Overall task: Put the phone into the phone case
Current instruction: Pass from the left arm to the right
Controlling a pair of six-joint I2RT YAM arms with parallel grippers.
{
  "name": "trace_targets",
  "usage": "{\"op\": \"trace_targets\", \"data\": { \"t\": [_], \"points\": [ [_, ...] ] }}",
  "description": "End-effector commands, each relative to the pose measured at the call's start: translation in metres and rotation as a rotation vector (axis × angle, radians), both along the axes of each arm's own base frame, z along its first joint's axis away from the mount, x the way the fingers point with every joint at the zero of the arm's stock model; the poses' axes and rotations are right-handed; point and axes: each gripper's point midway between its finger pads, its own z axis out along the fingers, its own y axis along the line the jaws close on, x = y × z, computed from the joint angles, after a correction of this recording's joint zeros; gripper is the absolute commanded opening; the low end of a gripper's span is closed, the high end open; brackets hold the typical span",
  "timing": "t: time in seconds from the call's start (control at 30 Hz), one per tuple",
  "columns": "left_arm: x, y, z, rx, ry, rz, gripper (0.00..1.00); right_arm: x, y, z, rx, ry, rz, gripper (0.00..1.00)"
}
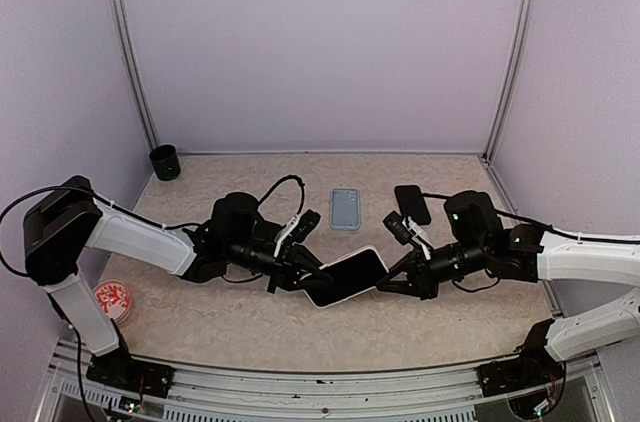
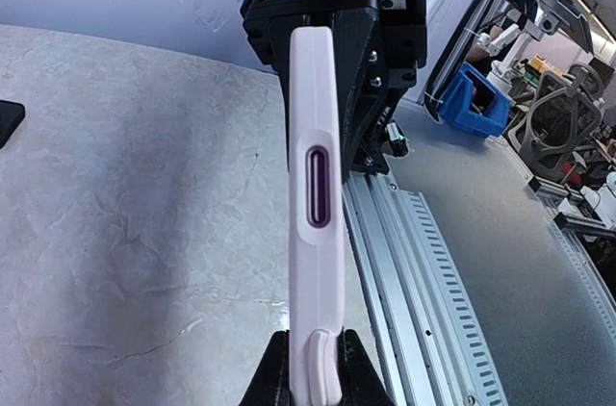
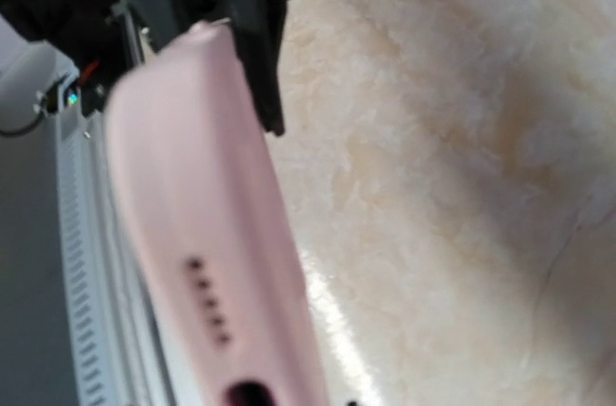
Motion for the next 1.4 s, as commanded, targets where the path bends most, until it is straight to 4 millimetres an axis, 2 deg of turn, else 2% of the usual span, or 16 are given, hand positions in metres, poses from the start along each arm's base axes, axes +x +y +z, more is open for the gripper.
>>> {"op": "trace_targets", "data": {
  "t": [0.0, 0.33, 0.37, 0.5, 0.53, 0.63, 0.73, 0.87, 1.03, 1.1, 1.17, 1.33, 1.37],
  "points": [
    [0.001, -0.006, 0.019, -0.05, -0.052, -0.004, 0.0, 0.02, 0.005, 0.008, -0.009, -0.011, -0.074, 0.0],
    [0.017, -0.009, 0.006, 0.012, -0.053, 0.075, 0.0, 0.038, -0.004, 0.019, -0.036, -0.042, -0.206, 0.0],
    [0.017, -0.009, 0.006, 0.014, -0.053, 0.074, 0.0, 0.038, -0.004, 0.021, -0.035, -0.046, -0.203, 0.04],
    [0.01, -0.009, 0.008, 0.0, -0.055, 0.033, 0.0, 0.028, -0.002, 0.034, -0.008, -0.062, -0.141, 0.43],
    [0.008, -0.009, 0.01, -0.008, -0.057, 0.019, 0.0, 0.026, -0.002, 0.038, -0.005, -0.069, -0.123, 0.47],
    [-0.001, -0.008, 0.013, -0.03, -0.056, -0.023, 0.0, 0.023, -0.004, 0.047, -0.015, -0.096, -0.103, 0.56],
    [-0.006, -0.007, 0.016, -0.047, -0.051, -0.051, 0.0, 0.018, -0.003, 0.047, -0.023, -0.095, -0.058, 0.57],
    [-0.014, -0.007, 0.018, -0.057, -0.048, -0.087, 0.0, 0.013, 0.004, 0.038, -0.027, -0.063, 0.0, 0.57],
    [-0.02, -0.009, 0.018, -0.056, -0.041, -0.123, 0.0, 0.013, 0.019, 0.032, -0.016, -0.027, 0.058, 0.57],
    [-0.021, -0.01, 0.016, -0.05, -0.038, -0.125, 0.0, 0.012, 0.025, 0.035, 0.002, -0.02, 0.086, 0.52],
    [-0.02, -0.01, 0.015, -0.043, -0.036, -0.12, 0.0, 0.011, 0.029, 0.039, 0.026, -0.019, 0.11, 0.41],
    [-0.01, -0.014, 0.012, -0.017, -0.038, -0.061, 0.0, 0.011, 0.028, 0.036, 0.003, -0.024, 0.115, 0.0],
    [-0.007, -0.014, 0.012, -0.011, -0.04, -0.043, 0.0, 0.012, 0.027, 0.035, -0.007, -0.025, 0.109, 0.0]
  ]
}}
